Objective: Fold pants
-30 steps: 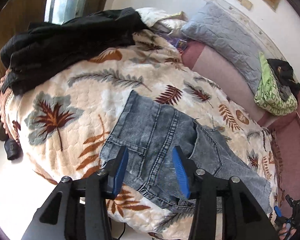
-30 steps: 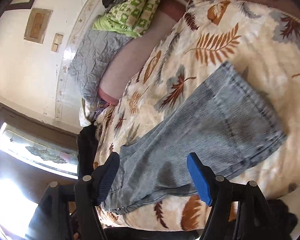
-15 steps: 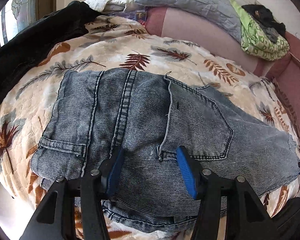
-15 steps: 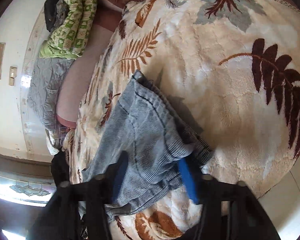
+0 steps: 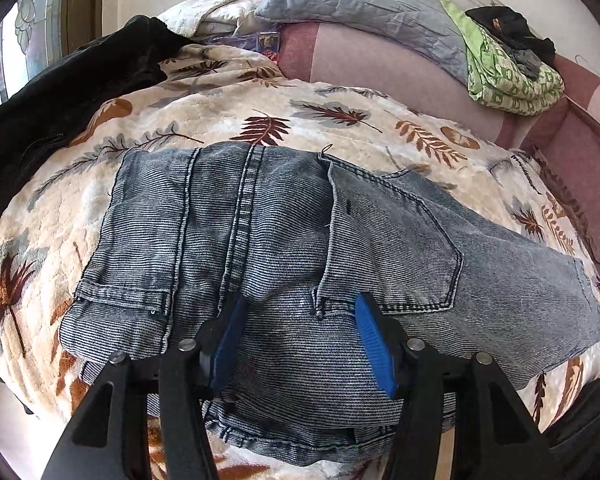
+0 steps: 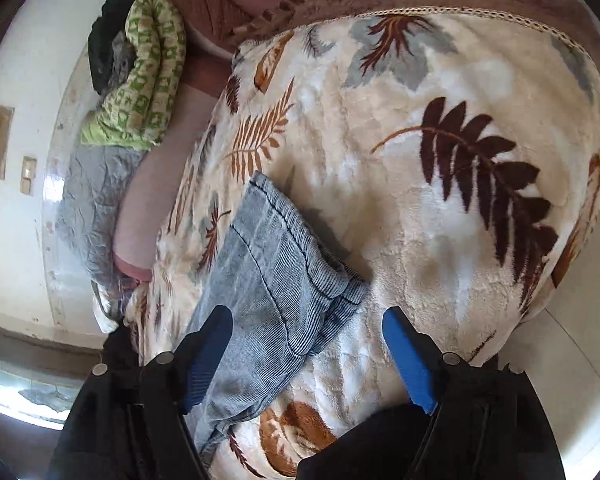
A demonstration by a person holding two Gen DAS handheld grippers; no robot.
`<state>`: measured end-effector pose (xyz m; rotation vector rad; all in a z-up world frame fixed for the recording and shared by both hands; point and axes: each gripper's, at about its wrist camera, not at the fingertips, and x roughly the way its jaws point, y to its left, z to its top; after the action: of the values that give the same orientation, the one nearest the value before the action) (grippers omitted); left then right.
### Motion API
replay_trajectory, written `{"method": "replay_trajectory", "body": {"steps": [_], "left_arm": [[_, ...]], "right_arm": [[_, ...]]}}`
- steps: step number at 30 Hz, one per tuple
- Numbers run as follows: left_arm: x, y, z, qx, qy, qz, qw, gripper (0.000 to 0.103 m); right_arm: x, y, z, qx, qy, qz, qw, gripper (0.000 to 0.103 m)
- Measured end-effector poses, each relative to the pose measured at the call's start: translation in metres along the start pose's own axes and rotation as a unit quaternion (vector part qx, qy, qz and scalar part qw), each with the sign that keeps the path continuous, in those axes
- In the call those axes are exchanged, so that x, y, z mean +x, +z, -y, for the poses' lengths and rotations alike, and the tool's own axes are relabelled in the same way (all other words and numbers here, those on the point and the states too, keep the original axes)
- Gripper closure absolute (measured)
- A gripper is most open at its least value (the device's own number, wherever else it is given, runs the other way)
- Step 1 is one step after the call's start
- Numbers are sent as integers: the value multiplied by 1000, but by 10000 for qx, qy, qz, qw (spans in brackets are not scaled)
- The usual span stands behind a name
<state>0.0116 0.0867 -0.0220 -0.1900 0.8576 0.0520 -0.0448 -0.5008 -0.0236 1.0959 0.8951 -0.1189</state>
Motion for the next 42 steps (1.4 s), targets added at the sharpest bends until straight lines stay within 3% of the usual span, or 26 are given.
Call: {"method": "replay_trajectory", "body": {"steps": [4,6,7,8,9,12,15,18,19,20,21,22,23,25,27,28,29,31,32,34,35,36,37,38,40,42], "left_arm": [[0,0,0,8,11,9,10000,44],[0,0,0,31,21,23,10000,44],[0,0,0,41,27,31,10000,44],[0,0,0,49,29,38,10000,44],[0,0,0,59,28,42,10000,44],[0,-1,0,74,15,46,10000,44],[0,-3,4,141,58,52,9999,43],[-1,-1,6,123,123,-3,9998,43],[-3,1,7,106,127,-65,9998,43],[-8,4,8,77,90,-83,9999,43],[-16,8,9,17,-8,40,10000,43],[-25,12,9,-28,-87,190,9998,43],[-34,18,12,-30,-162,346,9993,43],[-46,28,18,33,-252,618,9978,40],[-44,35,24,96,-195,693,9974,24],[-35,36,26,116,-64,591,9982,24],[-17,35,26,153,203,265,9993,24],[30,20,22,291,600,-801,9946,24],[29,13,26,575,691,-557,9944,23],[16,14,36,791,802,-476,9925,23],[5,19,37,732,580,-337,9951,24],[-11,23,35,648,375,13,9972,23],[-27,28,32,534,327,401,9972,23],[-38,32,28,410,309,706,9962,23],[-40,41,22,221,230,900,9954,21],[-11,44,14,133,515,437,9976,21]], "right_arm": [[27,4,10,282,205,-330,9988,26],[37,6,6,186,192,-309,9992,35],[39,8,3,109,109,-289,9995,42],[41,11,0,-17,-15,-303,9995,76],[43,12,-5,-206,-75,-371,9991,84],[26,9,-36,-1074,-373,-40,9935,85],[3,-3,-62,-1981,-712,306,9771,84],[51,2,-26,-1903,-1484,-610,9685,76],[46,9,-18,-1639,-1118,-531,9787,75],[36,14,-17,-1505,-885,-472,9835,65],[25,16,-20,-1548,-944,-359,9828,40],[13,17,-24,-1639,-1134,-121,9799,30],[1,18,-26,-1702,-1287,157,9769,27],[-21,20,-34,-1669,-1295,505,9761,27],[-34,17,-53,-1781,-849,650,9782,27],[-32,14,-70,-1988,-617,555,9765,27],[-25,7,-86,-2224,-394,384,9734,27],[1,-6,-108,-2507,3,-121,9680,27],[20,-9,-110,-2581,-24,-388,9653,27],[74,-16,-89,-2435,-980,-1314,9560,26],[92,-17,-75,-2152,-1306,-1687,9530,35],[90,-19,-85,-2349,-1413,-1493,9500,37],[85,-24,-105,-2775,-1507,-1400,9384,37],[81,-30,-129,-3153,-1439,-1236,9298,37],[81,-41,-180,-3601,-1047,-1059,9210,37],[102,-62,-233,-4107,-633,-1236,9011,37]]}}
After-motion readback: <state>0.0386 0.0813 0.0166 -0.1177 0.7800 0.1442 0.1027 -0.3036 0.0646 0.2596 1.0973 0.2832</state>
